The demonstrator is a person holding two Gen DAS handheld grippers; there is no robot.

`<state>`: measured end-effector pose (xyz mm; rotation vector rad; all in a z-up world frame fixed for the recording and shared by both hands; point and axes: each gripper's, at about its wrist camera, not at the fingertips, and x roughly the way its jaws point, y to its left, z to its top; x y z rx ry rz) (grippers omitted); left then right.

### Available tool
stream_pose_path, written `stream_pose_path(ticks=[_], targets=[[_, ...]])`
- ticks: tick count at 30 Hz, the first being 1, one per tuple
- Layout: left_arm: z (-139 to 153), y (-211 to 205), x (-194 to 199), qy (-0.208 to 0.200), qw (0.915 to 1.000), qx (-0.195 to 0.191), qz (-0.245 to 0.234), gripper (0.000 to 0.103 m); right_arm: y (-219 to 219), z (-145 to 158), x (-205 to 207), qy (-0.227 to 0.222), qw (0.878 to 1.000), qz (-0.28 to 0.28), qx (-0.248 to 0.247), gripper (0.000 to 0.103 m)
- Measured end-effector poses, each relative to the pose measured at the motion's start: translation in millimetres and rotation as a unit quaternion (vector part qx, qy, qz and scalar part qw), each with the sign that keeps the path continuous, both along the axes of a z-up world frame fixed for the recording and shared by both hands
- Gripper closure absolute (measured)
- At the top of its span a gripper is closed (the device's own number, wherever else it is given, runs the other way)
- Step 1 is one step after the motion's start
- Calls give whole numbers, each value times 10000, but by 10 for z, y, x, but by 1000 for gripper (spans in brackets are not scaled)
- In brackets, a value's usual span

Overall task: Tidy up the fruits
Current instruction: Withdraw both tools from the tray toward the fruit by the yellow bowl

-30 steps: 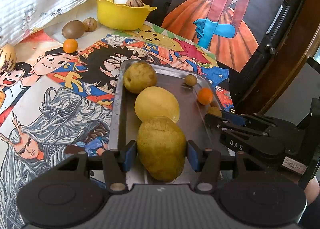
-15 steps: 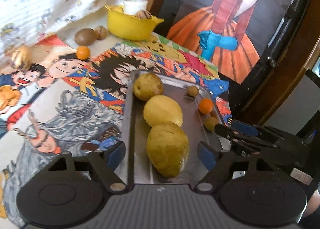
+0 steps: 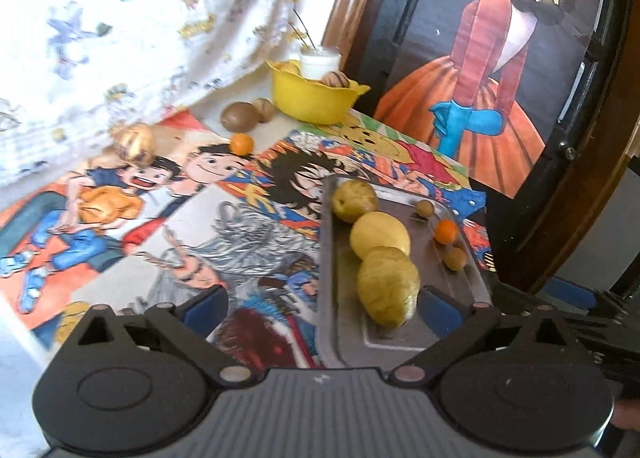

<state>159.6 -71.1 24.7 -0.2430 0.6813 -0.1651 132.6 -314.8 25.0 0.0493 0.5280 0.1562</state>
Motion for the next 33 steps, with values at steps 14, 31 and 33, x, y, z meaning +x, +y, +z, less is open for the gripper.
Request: stream_pose_path(ticks=[14,31,33], targets=[[-49,473,-499,-37,9979,362,540,0,490,-108,-553,635,9973,365,3,1],[-177,1030,-698,462,9894,734,1164,0,1049,-180,-614,1219,9865,1093,67,1],[-174,1094,-694,490,9882,747,1244,0,1084,-124,-600,1183,9860,1177,73,1]])
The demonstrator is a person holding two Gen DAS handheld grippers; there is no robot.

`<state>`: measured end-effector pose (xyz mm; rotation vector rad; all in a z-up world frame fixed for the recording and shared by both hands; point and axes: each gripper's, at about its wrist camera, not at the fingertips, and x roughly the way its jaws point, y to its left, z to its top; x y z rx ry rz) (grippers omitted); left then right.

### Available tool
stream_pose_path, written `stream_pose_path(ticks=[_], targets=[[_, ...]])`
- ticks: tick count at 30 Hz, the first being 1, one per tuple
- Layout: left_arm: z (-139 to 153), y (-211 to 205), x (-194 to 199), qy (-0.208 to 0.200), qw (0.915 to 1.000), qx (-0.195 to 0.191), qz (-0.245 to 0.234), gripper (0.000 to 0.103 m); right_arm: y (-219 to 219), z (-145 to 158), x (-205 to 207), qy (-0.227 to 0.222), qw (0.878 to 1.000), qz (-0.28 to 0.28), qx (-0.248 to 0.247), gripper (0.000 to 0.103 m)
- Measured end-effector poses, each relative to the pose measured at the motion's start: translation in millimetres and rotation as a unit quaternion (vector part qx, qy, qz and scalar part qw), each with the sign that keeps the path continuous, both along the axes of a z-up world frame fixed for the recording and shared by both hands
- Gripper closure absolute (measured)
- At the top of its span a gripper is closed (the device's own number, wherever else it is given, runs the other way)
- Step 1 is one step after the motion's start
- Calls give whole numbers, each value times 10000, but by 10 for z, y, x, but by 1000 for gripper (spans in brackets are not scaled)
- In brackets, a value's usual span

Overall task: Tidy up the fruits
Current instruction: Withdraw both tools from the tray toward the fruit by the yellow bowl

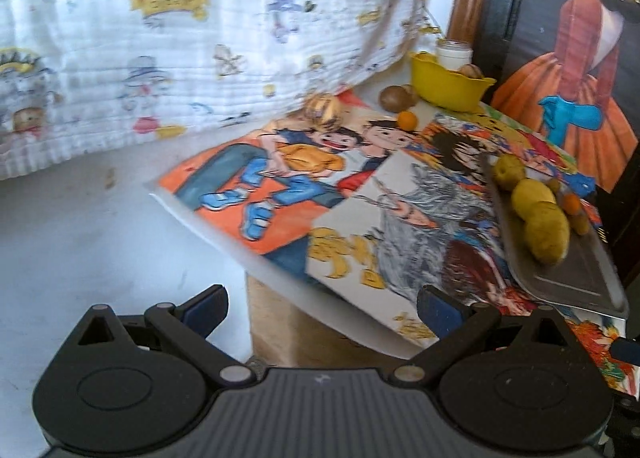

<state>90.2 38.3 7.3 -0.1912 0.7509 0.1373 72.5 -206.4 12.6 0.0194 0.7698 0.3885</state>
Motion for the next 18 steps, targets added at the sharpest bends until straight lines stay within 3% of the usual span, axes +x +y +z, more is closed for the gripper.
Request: stream_pose_path(ticks=[8,14,18], targets=[[132,216,151,-170,9998,117,83,0,148,518,238,-434,9981,424,125,1],[364,387,375,-493,9981,325,174,0,149,1138,780,-518,9941,321,892,1],[514,447,586,-714,9966,379,159,0,217,1351,1297,-424,9914,138,1234,1]])
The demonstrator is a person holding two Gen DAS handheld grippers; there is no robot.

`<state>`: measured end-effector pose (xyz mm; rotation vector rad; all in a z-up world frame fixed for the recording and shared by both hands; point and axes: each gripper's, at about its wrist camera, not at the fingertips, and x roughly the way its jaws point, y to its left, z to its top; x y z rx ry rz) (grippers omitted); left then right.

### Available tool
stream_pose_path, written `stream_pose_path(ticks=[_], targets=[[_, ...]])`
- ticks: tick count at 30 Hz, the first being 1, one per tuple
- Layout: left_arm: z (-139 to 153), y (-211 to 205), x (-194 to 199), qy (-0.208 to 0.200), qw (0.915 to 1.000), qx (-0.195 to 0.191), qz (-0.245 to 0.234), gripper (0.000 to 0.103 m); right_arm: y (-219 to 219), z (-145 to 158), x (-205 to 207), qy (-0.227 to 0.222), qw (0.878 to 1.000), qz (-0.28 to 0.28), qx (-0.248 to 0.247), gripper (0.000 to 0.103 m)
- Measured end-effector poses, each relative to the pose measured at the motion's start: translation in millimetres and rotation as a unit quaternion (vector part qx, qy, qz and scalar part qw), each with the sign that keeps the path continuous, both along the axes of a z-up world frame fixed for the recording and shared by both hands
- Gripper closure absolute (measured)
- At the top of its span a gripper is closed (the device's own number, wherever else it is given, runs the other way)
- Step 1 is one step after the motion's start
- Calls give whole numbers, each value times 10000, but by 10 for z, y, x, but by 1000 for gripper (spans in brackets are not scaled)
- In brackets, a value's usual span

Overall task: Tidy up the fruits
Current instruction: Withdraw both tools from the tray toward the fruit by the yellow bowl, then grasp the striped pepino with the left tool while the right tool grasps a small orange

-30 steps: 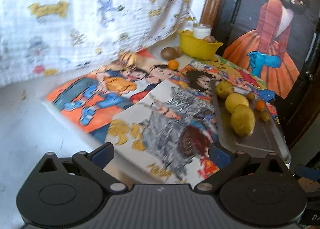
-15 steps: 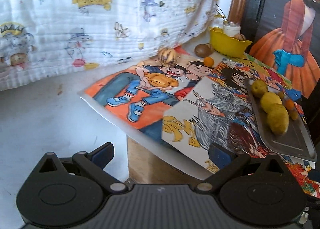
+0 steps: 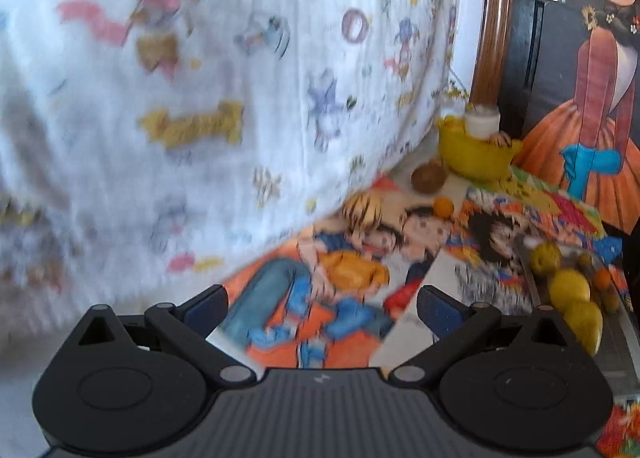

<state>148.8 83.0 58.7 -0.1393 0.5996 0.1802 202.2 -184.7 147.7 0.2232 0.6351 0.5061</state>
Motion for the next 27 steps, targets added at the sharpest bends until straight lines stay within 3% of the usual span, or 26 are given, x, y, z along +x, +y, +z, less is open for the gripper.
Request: stream_pose_path(ticks=[3,7,14,19,27], targets=[[35,-14,207,-155,9998,-29,-112,0,133,-37,424,-120,9997,14,-222,1],[-63,-96,532,-271,9990,-117,-323,0,286,-299,1022,-191,9975,117,-677,1],[-310,-211,1166,-231,9971,-61,-724,0,448,-858,1882,119,9960,228,-852,7],[-489,-210,1516,-33,9965,54,-836,1,556,-1197,2286,550,9948,189,-835,19],[-644,-108,1837,90,9983,-93,-570,1,791,-1546,2609,819,9917,281,-953,34]])
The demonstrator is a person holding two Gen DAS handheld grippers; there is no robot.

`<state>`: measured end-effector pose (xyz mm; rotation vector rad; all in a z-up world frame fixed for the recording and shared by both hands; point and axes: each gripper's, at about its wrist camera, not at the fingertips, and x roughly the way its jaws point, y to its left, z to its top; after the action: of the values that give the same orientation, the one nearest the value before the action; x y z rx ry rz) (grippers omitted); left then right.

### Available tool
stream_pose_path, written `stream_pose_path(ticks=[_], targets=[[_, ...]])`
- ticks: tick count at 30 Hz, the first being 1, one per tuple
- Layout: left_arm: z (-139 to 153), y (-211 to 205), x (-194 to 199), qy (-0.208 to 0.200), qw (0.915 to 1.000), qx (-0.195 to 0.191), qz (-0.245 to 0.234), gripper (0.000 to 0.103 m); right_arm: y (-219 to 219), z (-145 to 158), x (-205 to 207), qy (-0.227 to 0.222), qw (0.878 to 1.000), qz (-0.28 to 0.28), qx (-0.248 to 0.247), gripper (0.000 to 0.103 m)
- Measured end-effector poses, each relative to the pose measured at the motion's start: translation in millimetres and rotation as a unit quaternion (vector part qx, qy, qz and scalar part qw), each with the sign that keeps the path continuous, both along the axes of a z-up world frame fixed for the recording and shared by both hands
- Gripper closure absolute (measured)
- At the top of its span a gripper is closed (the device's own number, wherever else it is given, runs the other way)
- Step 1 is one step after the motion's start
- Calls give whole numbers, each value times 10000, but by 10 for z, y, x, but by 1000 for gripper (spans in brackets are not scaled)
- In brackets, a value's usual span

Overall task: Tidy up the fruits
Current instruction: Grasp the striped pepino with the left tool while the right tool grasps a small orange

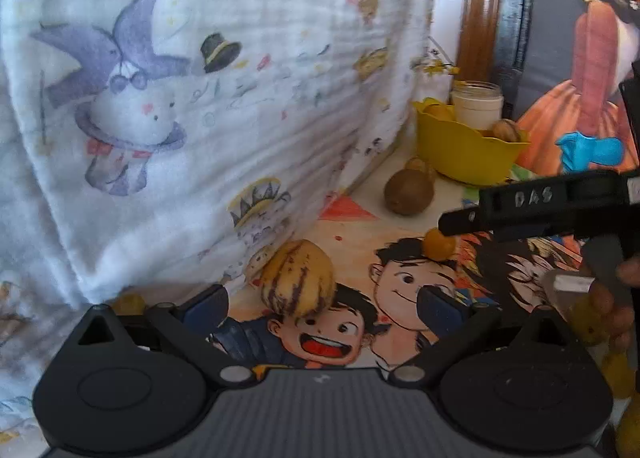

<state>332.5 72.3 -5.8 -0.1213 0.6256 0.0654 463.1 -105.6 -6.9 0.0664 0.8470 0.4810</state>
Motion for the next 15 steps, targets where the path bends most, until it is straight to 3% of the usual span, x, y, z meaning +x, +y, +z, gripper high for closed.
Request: stream_pose_path(ticks=[9,15], targets=[[-63,109,177,-64,9993,-251,256,9,88,-166,122,112,9999,34,-2,46],[-161,111,284,208,9990,-216,333,24,96,-226,143,57,10000,21,-72,55]])
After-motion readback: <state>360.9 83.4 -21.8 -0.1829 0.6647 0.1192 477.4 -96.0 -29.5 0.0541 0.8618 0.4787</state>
